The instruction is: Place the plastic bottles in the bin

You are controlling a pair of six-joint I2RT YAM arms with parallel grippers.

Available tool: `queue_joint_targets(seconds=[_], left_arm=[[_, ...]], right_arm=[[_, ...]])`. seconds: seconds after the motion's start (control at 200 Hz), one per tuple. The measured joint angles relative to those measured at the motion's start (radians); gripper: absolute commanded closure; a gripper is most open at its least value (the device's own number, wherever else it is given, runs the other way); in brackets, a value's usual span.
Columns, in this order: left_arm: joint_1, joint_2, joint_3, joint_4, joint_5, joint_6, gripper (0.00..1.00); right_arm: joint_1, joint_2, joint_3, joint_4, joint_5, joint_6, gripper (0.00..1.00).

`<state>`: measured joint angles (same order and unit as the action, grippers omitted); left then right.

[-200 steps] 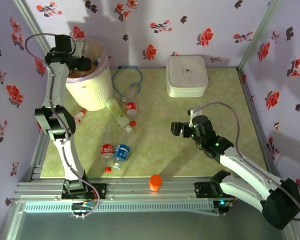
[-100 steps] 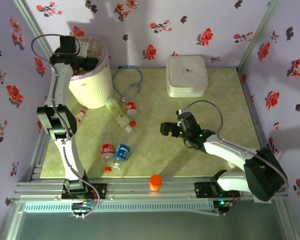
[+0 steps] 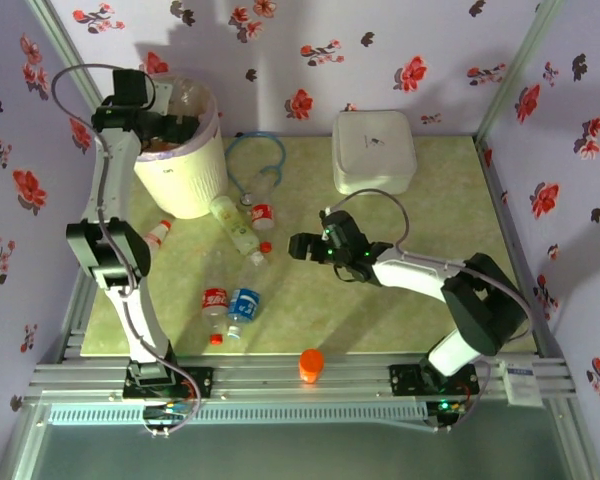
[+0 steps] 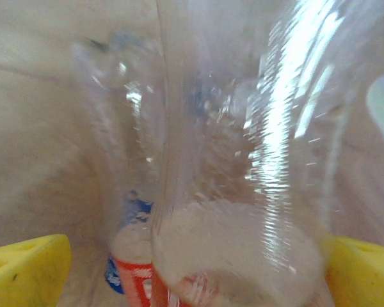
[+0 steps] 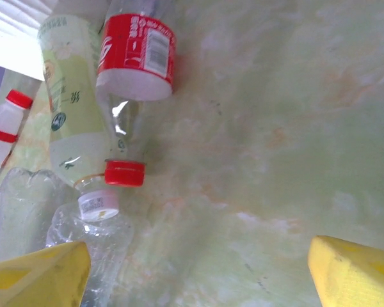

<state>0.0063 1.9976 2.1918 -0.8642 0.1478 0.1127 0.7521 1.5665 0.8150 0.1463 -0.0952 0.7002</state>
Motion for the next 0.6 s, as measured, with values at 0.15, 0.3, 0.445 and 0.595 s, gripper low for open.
queue_joint_targets(seconds=[0.15,0.3,0.445,0.595], left_arm=[[-0.002,-0.121,0.001,-0.023,-0.043,0.002,0.00],[-0.010,-0.259,0.002,-0.028,-0.133,0.003,0.00],[-0.069,-0.396,-0.052,-0.014,-0.229,0.004,0.00],[-0.243,-0.518,-0.177,0.018,-0.285,-0.024,0.08]], right_arm=[[0.008,0.001,0.000,0.002,-0.006,0.011,0.08],[0.008,-0.008,0.000,-0.015,0.004,0.004,0.06],[-0.002,-0.058,0.000,-0.054,0.032,-0.023,0.06],[-0.050,-0.121,-0.001,-0.082,0.060,-0.050,0.06]])
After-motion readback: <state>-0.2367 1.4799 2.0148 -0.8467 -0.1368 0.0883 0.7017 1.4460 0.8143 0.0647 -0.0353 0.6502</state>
